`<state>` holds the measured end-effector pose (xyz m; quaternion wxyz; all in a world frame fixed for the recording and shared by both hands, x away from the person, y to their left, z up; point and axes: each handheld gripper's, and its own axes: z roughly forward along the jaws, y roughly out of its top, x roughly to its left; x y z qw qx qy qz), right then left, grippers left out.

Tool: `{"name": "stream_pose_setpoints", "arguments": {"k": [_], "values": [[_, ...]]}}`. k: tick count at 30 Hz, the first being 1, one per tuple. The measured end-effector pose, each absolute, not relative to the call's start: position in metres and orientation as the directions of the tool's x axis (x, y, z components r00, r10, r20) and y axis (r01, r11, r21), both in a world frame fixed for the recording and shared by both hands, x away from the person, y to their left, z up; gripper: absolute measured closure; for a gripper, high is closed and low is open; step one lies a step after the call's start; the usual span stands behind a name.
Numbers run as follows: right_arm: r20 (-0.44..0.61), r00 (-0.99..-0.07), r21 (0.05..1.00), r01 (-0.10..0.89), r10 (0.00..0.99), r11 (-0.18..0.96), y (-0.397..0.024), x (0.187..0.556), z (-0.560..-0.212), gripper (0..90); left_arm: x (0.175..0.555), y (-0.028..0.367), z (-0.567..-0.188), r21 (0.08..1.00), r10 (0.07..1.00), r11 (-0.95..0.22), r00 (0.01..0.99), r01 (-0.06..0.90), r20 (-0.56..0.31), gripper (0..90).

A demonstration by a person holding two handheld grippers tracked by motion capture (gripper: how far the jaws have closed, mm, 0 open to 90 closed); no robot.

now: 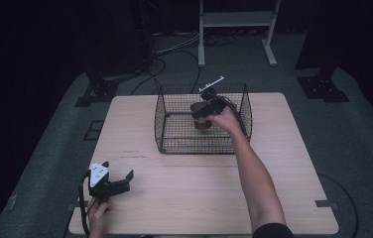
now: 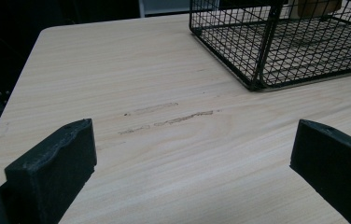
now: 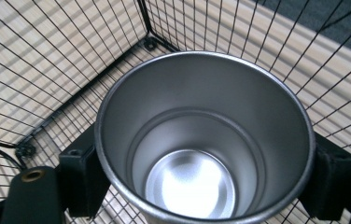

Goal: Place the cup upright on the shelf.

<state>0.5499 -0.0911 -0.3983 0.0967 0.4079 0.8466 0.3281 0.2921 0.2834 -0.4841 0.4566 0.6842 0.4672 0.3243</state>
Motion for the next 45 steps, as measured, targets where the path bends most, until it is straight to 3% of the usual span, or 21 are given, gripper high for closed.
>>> {"name": "stream_pose_setpoints", "arguments": {"k": [19,45], "values": [[0.071,-0.671,0.560,0.639,0.738,0.527,-0.079,0.555,-0.417,17.2,0.292,0.284,-0.484,0.927,0.936,-0.144,0.352,0.345,0.015,0.0],[0.081,-0.691,0.545,0.634,0.719,0.549,-0.087,0.544,-0.412,12.9,0.292,0.284,-0.484,0.929,0.936,-0.142,0.351,0.343,0.013,0.0]]}}
